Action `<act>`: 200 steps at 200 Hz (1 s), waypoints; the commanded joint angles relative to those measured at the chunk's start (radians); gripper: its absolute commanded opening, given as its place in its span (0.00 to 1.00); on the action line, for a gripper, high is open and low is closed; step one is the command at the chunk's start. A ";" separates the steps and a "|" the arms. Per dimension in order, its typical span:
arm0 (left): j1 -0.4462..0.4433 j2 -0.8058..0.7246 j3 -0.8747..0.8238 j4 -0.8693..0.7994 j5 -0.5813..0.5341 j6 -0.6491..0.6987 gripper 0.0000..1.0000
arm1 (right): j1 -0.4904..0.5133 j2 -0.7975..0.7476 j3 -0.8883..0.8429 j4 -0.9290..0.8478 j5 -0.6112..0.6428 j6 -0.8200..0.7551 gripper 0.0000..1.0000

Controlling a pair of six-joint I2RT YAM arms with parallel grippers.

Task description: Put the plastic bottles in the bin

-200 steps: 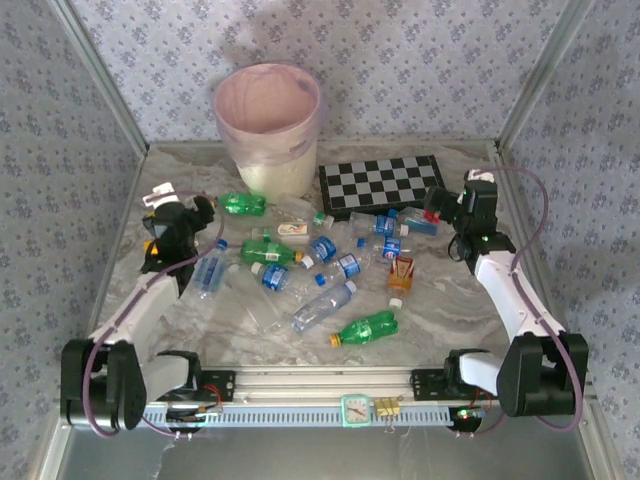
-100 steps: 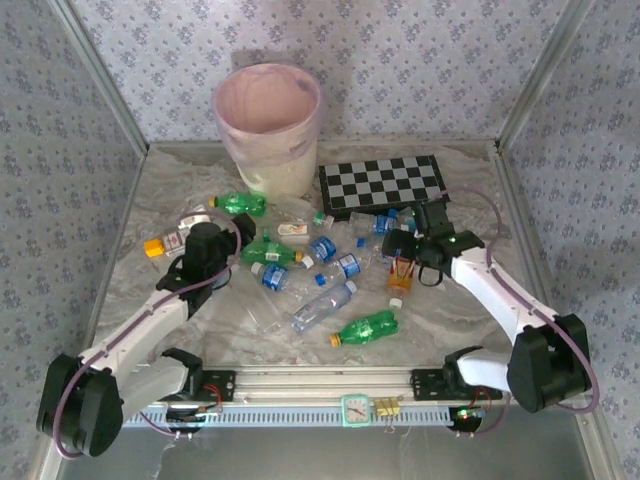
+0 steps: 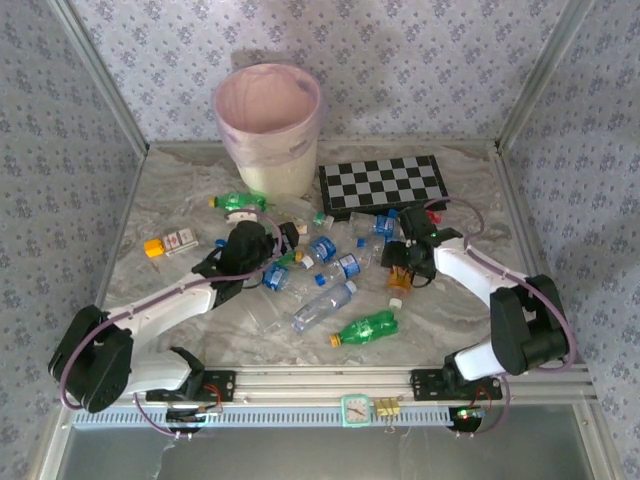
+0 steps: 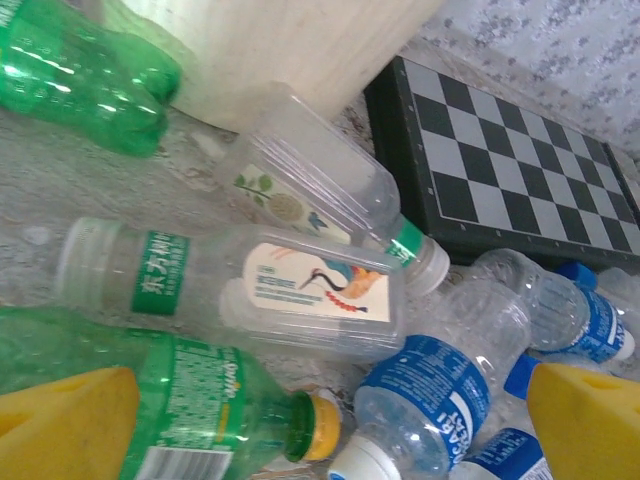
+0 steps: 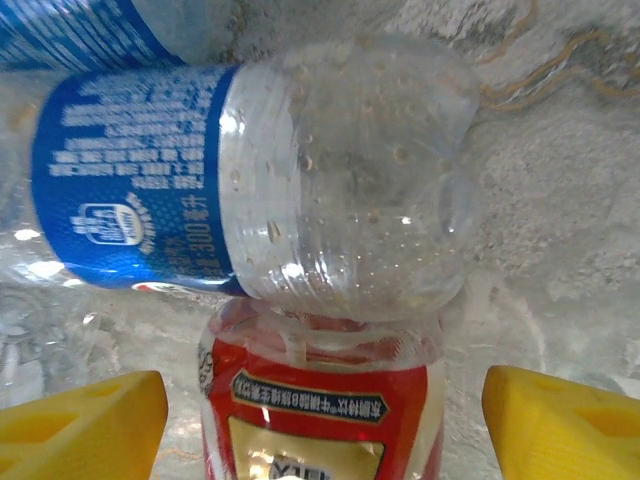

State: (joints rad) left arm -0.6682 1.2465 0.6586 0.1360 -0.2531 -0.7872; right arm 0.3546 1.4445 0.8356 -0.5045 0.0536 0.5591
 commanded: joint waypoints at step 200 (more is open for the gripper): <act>-0.043 0.103 0.165 0.262 0.449 0.167 1.00 | -0.007 -0.241 0.151 0.045 -0.133 0.050 0.51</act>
State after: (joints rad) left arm -0.7025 1.3312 0.7891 0.2413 -0.0029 -0.6727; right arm 0.3511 1.2209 0.9337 -0.5098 0.0235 0.5877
